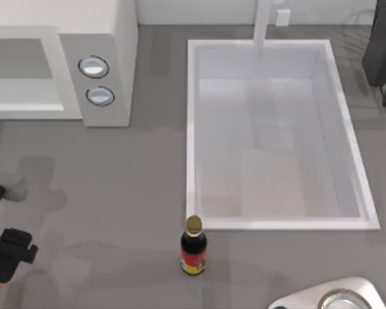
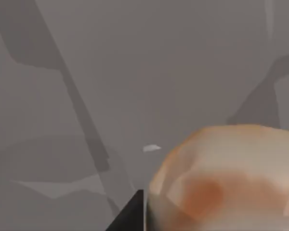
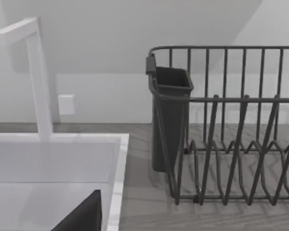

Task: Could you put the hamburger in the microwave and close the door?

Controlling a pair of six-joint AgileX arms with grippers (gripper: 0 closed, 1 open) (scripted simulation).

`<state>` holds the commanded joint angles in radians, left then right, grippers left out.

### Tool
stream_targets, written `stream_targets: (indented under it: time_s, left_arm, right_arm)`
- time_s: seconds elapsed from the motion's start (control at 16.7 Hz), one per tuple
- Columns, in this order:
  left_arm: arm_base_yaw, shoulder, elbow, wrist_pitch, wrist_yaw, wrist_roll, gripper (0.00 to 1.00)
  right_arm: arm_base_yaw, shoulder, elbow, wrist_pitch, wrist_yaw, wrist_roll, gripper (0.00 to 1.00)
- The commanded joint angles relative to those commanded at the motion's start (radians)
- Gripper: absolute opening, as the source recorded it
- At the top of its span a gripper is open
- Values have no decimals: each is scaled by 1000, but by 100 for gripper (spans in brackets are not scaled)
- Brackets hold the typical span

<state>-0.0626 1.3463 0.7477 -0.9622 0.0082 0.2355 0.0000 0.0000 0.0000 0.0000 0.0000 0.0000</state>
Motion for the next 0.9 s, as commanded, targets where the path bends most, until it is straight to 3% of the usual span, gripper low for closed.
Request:
stream_targets:
  time_s: [0.36,0.66,0.9]
  left_arm:
    - [-4,-85,119,-179,1,-3,0]
    - [-1,-75,118,-167,2,0,0]
    - [19,4,147,-25,26,-2,0]
  right_arm:
    - [0,0,0,0,0,0,100]
    - [0,0,0,0,0,0,100]
    - [0,0,0,0,0,0,100]
